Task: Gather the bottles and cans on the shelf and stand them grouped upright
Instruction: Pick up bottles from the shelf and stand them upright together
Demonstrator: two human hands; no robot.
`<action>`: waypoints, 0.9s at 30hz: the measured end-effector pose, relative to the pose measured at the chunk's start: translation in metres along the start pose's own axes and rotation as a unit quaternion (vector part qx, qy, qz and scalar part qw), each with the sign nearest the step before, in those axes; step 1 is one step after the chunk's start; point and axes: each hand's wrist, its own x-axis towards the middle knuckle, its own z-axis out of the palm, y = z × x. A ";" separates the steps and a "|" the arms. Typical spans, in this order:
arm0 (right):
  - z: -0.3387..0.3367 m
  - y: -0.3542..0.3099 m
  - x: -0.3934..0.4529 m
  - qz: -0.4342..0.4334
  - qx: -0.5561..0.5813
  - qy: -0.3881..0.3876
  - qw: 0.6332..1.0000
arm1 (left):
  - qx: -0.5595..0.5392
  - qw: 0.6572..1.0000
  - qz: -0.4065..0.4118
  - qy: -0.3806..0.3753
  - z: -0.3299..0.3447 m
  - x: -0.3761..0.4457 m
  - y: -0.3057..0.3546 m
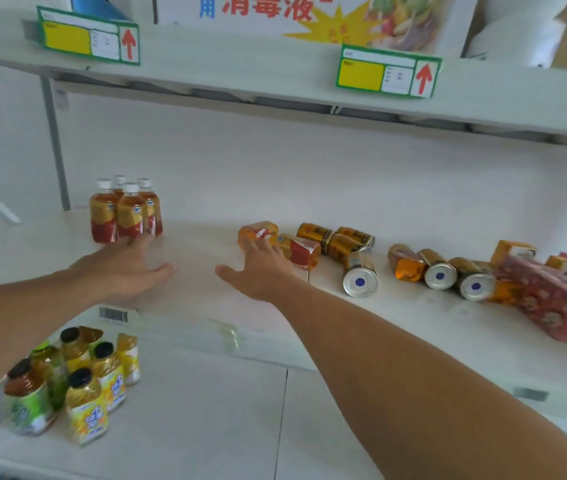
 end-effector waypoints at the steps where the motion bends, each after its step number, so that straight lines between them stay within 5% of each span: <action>1: -0.004 0.005 -0.010 0.011 -0.009 0.003 1.000 | -0.009 1.000 0.011 0.001 0.005 -0.003 0.007; 16: -0.071 0.096 -0.075 0.017 -0.062 0.088 0.994 | 0.022 0.997 0.068 -0.018 -0.006 -0.031 0.133; 27: -0.105 0.184 -0.087 0.009 -0.014 0.074 0.997 | 0.016 0.995 0.094 -0.004 0.008 -0.023 0.218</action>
